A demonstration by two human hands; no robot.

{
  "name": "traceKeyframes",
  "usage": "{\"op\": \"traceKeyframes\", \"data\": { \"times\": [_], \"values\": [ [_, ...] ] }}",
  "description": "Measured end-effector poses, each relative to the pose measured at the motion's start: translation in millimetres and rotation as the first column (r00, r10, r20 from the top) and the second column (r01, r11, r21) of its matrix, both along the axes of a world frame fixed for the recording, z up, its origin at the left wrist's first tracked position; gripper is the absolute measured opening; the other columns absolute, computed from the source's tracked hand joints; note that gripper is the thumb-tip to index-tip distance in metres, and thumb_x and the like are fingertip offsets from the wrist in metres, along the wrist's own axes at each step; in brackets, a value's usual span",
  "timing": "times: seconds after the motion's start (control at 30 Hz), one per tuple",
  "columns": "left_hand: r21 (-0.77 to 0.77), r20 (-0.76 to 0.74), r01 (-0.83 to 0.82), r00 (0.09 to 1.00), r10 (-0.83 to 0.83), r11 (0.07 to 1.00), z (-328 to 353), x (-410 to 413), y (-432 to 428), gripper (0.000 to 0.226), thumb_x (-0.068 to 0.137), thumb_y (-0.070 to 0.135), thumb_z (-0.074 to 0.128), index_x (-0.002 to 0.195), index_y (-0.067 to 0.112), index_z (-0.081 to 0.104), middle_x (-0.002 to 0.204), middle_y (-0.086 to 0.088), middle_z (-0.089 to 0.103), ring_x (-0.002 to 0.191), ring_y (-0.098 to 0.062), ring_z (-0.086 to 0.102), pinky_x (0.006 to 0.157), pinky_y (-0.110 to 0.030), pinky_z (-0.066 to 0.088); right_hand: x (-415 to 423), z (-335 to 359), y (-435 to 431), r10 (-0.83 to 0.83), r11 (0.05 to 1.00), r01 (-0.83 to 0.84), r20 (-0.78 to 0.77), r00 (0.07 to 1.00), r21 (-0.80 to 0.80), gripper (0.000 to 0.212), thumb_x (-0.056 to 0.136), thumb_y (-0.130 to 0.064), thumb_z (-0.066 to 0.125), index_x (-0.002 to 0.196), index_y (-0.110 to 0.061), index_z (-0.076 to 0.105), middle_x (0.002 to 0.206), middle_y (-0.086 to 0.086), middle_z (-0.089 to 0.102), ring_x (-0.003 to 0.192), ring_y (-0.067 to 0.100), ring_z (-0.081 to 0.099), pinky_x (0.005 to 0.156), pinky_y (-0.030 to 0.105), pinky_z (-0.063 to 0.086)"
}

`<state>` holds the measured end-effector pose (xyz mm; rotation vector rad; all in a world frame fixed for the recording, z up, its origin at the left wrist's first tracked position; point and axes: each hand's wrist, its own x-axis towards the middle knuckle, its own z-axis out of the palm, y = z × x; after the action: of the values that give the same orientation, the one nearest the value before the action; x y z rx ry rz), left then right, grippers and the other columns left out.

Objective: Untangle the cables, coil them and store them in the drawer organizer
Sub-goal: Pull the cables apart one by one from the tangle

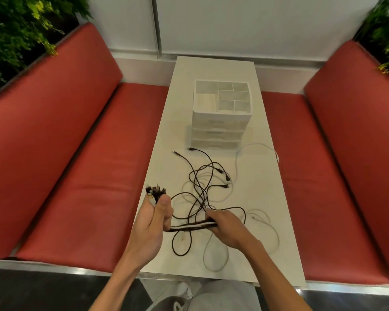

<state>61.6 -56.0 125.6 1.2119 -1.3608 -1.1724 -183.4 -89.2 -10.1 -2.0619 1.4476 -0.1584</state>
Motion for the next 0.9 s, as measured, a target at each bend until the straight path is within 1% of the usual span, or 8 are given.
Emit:
{"op": "traceKeyframes", "data": {
  "times": [0.17, 0.27, 0.33, 0.43, 0.53, 0.63, 0.8, 0.9],
  "values": [
    [0.071, -0.03, -0.023, 0.999, 0.025, 0.997, -10.0, -0.5, 0.3, 0.04, 0.109, 0.048, 0.042, 0.076, 0.025, 0.038, 0.068, 0.01, 0.031, 0.059, -0.013, 0.026, 0.053, -0.022, 0.028, -2.7, -0.8, -2.0, 0.006, 0.967, -0.012, 0.026, 1.0, 0.255, 0.056, 0.075, -0.072, 0.084, 0.11, -0.037, 0.059, 0.108, -0.01, 0.072, 0.101, 0.011, 0.065, 0.084, 0.036, 0.057],
    [0.101, -0.042, -0.02, 0.999, 0.024, 0.995, -12.4, -2.1, -2.5, 0.039, 0.109, 0.046, 0.043, 0.077, 0.025, 0.038, 0.068, 0.012, 0.031, 0.058, -0.01, 0.026, 0.052, -0.019, 0.028, -2.5, 6.3, -3.4, 0.016, 0.924, -0.085, 0.184, 0.983, 0.372, 0.069, 0.068, -0.067, 0.093, 0.124, -0.04, 0.066, 0.127, -0.02, 0.07, 0.122, -0.002, 0.062, 0.103, 0.026, 0.052],
    [0.114, -0.049, -0.018, 0.999, 0.024, 0.993, -14.1, -4.1, -4.4, 0.04, 0.108, 0.046, 0.043, 0.077, 0.022, 0.037, 0.066, 0.012, 0.031, 0.057, -0.009, 0.026, 0.051, -0.017, 0.028, 0.0, 9.6, -10.1, -0.075, 0.938, -0.035, 0.3, 0.951, 0.344, 0.05, 0.08, -0.059, 0.089, 0.12, -0.036, 0.072, 0.124, -0.022, 0.073, 0.122, -0.004, 0.064, 0.107, 0.023, 0.05],
    [0.121, -0.06, -0.025, 0.998, 0.032, 0.992, -16.8, -7.6, -7.9, 0.042, 0.108, 0.045, 0.042, 0.075, 0.02, 0.035, 0.064, 0.012, 0.03, 0.056, -0.008, 0.026, 0.05, -0.016, 0.027, 1.0, 2.9, -32.6, -0.389, 0.919, 0.326, 0.37, 0.844, 0.223, 0.017, 0.097, -0.048, 0.077, 0.099, -0.031, 0.077, 0.1, -0.02, 0.079, 0.099, -0.003, 0.073, 0.092, 0.023, 0.058],
    [0.135, -0.067, -0.035, 0.997, 0.044, 0.99, -19.4, -10.2, -10.7, 0.043, 0.107, 0.046, 0.043, 0.074, 0.018, 0.034, 0.063, 0.011, 0.028, 0.056, -0.009, 0.024, 0.049, -0.017, 0.026, -14.4, -19.2, -68.6, -0.65, 0.733, 0.678, 0.355, 0.672, 0.057, 0.006, 0.1, -0.024, 0.072, 0.094, -0.023, 0.073, 0.087, -0.012, 0.077, 0.083, 0.006, 0.075, 0.083, 0.028, 0.06],
    [0.151, -0.077, -0.035, 0.996, 0.047, 0.988, -21.7, -11.6, -14.5, 0.043, 0.107, 0.045, 0.043, 0.075, 0.018, 0.034, 0.064, 0.011, 0.029, 0.056, -0.009, 0.025, 0.049, -0.017, 0.026, -38.0, -32.4, -111.7, -0.724, 0.63, 0.776, 0.339, 0.601, -0.029, 0.003, 0.098, -0.012, 0.069, 0.098, -0.015, 0.071, 0.081, -0.006, 0.073, 0.08, 0.019, 0.073, 0.08, 0.028, 0.053],
    [0.165, -0.061, -0.045, 0.997, 0.055, 0.985, -26.9, -12.6, -24.8, 0.043, 0.106, 0.046, 0.043, 0.076, 0.017, 0.033, 0.063, 0.01, 0.029, 0.055, -0.009, 0.025, 0.049, -0.016, 0.027, -58.5, -58.1, -173.9, -0.707, 0.693, 0.72, 0.158, 0.689, -0.039, 0.013, 0.101, -0.005, 0.059, 0.102, -0.011, 0.071, 0.089, 0.009, 0.075, 0.089, 0.029, 0.07, 0.061, 0.017, 0.037],
    [0.162, -0.041, -0.048, 0.998, 0.056, 0.986, -29.4, -16.0, -30.9, 0.043, 0.106, 0.046, 0.043, 0.078, 0.015, 0.034, 0.063, 0.01, 0.032, 0.056, -0.008, 0.027, 0.049, -0.016, 0.028, -53.4, -75.3, -191.7, -0.591, 0.803, 0.591, 0.027, 0.806, -0.078, 0.016, 0.101, -0.007, 0.06, 0.109, -0.013, 0.073, 0.107, 0.016, 0.071, 0.101, 0.036, 0.067, 0.077, 0.038, 0.055]
  ]
}}
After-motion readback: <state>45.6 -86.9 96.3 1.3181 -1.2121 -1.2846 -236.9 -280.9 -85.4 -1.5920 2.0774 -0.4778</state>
